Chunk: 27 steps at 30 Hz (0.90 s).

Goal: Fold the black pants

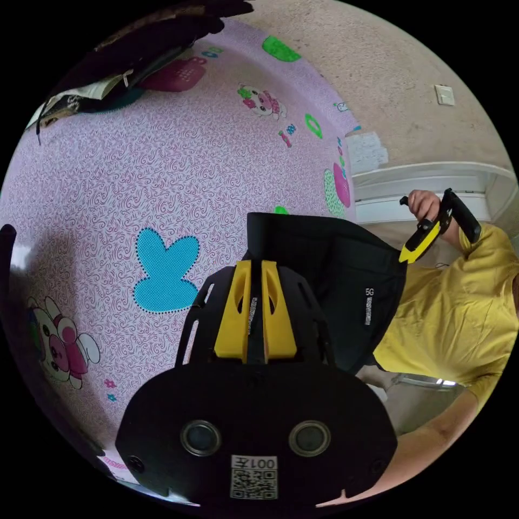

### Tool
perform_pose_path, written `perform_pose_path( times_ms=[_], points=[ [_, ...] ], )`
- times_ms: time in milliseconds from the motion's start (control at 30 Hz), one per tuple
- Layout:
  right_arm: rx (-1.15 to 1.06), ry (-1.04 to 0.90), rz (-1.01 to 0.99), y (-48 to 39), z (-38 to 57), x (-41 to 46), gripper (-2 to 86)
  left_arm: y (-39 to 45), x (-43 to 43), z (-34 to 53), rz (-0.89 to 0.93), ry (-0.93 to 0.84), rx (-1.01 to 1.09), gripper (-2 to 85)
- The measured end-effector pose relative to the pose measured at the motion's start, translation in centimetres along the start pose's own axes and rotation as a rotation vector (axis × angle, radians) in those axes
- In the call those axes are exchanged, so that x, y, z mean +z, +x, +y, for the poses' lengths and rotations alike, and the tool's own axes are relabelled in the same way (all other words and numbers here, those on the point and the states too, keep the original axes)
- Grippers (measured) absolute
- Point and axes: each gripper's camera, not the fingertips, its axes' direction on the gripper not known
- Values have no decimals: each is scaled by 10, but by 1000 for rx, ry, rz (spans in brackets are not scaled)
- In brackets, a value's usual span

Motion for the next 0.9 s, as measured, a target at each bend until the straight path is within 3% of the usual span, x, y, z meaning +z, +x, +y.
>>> perform_pose_path(
  times_ms=[167,333,400,633,900],
  points=[
    [46,22,27,-36,14,-12,15,66,27,-5,-50,66,28,-9],
    [55,57,124,-80,14,-50,14,158,16,26,-249,386,-68,-9],
    [40,82,173,-96,9,-71,13,214,-7,62,-330,588,-137,-10],
    [-142,190,534,-167,-55,-158,12,375,-92,199,-613,1072,-275,-10],
    [-444,158,958,-291,-214,-243,10,572,-181,359,-933,1439,-140,-10]
  ],
)
